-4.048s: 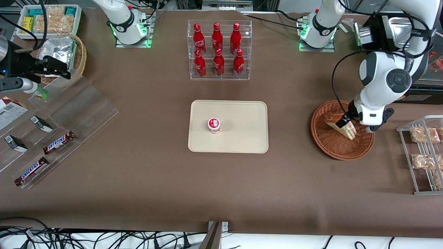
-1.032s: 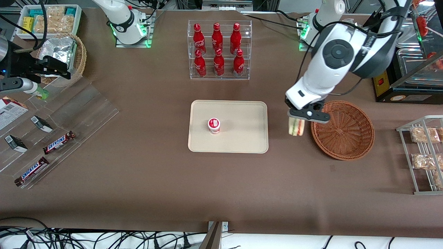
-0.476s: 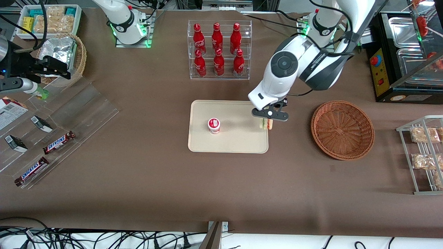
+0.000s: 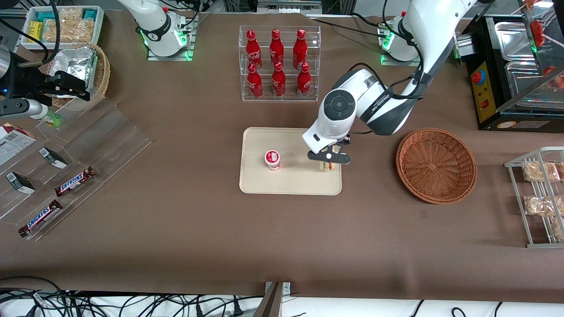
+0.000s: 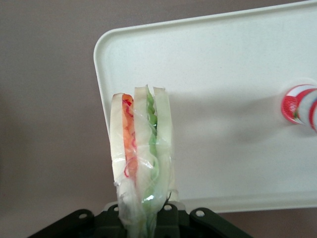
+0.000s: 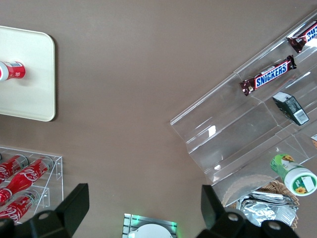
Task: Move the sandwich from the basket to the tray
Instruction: 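Carry the sandwich with the left gripper over the cream tray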
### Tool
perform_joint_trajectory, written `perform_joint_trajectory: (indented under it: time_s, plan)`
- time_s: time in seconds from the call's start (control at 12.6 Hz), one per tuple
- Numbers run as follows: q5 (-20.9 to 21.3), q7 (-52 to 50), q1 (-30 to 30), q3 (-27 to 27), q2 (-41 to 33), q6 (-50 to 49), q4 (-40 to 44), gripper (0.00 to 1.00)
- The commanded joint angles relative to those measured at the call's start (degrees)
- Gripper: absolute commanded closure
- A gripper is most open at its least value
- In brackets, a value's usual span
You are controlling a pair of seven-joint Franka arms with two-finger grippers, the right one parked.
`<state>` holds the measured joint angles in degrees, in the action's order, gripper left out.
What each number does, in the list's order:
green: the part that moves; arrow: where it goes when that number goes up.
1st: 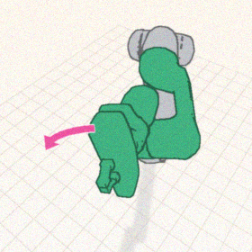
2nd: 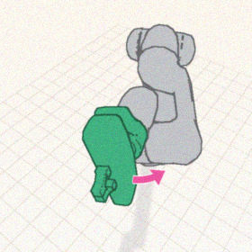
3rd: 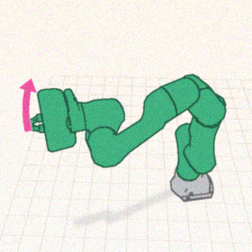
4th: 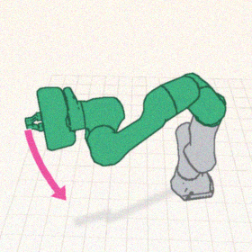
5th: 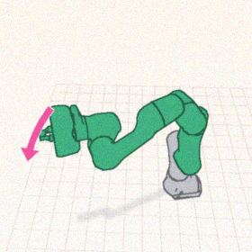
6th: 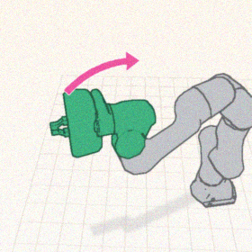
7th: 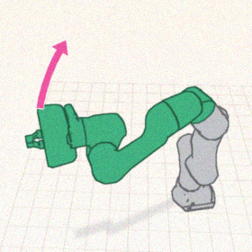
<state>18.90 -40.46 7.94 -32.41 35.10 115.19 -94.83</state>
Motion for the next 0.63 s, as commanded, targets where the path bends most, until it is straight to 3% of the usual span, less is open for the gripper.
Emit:
perform_joint_trajectory:
  time_s: [0.0, 0.56]
  plan:
    - [5.17, -4.44, 2.16, 0.16, 5.84, -0.49, 4.65, 1.0]
    - [7.38, -6.83, 4.72, 1.56, 9.64, 3.64, 4.75, 1.0]
